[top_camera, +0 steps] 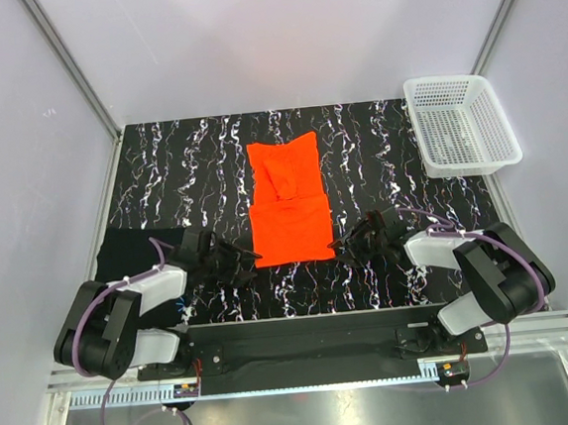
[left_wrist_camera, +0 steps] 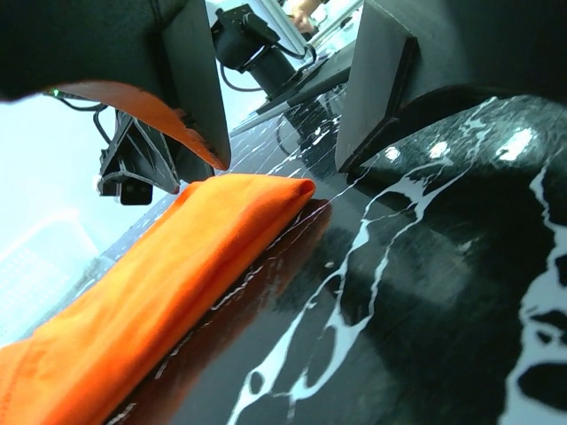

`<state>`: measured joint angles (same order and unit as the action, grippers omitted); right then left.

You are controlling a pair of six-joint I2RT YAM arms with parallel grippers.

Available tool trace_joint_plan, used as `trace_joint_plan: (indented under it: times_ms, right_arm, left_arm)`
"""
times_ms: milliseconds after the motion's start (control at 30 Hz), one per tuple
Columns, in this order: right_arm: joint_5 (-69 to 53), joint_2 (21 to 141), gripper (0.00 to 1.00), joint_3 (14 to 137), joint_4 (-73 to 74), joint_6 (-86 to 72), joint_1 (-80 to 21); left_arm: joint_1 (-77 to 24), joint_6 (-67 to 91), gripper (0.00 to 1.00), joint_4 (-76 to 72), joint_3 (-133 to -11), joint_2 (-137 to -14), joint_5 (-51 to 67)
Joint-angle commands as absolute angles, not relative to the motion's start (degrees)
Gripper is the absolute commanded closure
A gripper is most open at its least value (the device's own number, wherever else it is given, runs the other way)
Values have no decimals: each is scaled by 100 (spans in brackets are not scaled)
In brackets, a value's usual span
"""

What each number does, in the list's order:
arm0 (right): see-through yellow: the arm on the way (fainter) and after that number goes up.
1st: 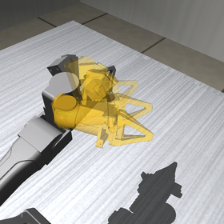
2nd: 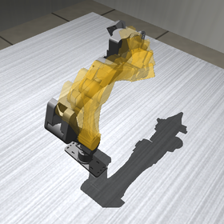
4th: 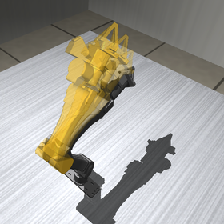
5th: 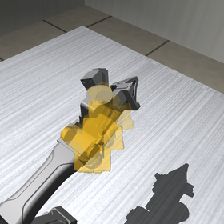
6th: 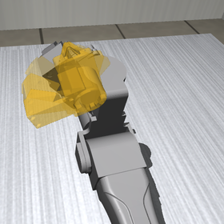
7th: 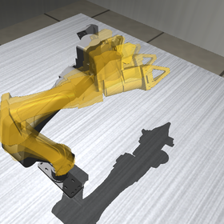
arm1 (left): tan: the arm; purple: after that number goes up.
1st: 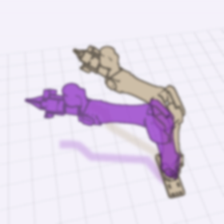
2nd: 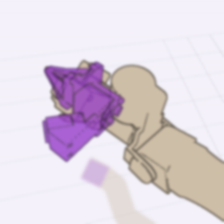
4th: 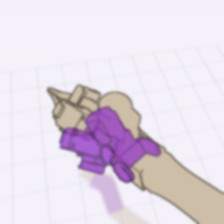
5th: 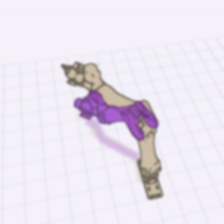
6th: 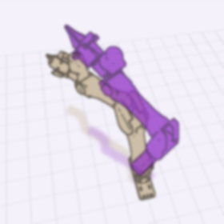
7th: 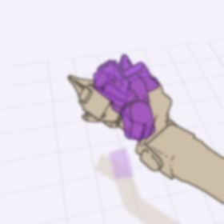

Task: Fold and stack the t-shirts
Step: Fold the tshirt

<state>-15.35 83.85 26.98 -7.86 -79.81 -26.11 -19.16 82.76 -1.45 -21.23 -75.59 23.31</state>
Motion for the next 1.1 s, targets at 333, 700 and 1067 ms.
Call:
trace_joint_plan:
  times_ms: [333,700,1067]
  right_arm:
    - [-1424,8728,59,2786,-967,-7910,-2681]
    - [-1678,8079,100,2637,-317,-7664,-2742]
    - [-1213,6181,100,2409,1370,-8058,-3743]
  left_arm:
    - [-1978,8324,62,26,-2355,-8191,1608]
    - [-2039,8033,100,237,-2014,-7376,1600]
    - [-2996,8498,100,1659,-1617,-4819,1038]
